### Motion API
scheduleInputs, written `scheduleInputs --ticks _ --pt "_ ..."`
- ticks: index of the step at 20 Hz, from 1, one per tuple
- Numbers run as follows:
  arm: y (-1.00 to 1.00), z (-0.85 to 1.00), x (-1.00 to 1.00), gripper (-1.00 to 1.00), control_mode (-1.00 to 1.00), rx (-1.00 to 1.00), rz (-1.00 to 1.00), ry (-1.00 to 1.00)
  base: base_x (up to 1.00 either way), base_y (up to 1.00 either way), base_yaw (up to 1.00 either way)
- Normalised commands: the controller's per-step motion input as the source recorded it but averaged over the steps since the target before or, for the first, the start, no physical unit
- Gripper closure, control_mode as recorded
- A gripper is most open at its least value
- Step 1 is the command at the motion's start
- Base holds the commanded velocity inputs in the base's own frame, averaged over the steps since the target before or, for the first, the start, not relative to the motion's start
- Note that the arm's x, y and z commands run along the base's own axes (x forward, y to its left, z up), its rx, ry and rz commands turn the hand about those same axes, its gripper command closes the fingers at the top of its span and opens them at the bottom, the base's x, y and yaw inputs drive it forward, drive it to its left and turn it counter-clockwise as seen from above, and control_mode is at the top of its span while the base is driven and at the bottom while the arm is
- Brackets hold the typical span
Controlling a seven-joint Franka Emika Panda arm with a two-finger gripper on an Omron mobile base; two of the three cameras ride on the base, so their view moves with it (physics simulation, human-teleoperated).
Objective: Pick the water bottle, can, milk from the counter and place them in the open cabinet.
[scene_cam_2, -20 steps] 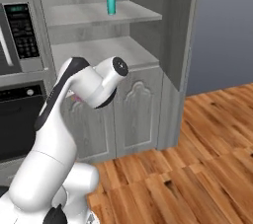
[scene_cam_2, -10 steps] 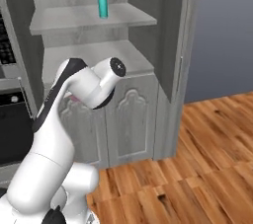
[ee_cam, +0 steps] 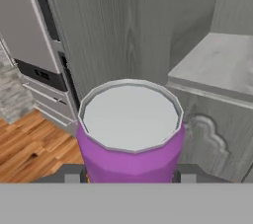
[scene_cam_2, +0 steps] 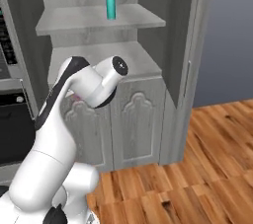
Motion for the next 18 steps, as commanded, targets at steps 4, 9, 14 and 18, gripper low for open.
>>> scheduleInputs --ticks 4,9,14,18 --pt "0.00 0.00 0.00 1.00 1.00 0.00 0.00 0.00 0.59 -0.02 0.34" --pt "0.00 0.00 0.00 1.00 1.00 0.00 0.00 0.00 0.27 -0.14 0.30" --pt "0.00 0.00 0.00 1.00 1.00 0.00 0.00 0.00 0.09 -0.38 0.21" --pt "0.00 0.00 0.00 1.00 1.00 0.00 0.00 0.00 0.35 -0.56 0.15"
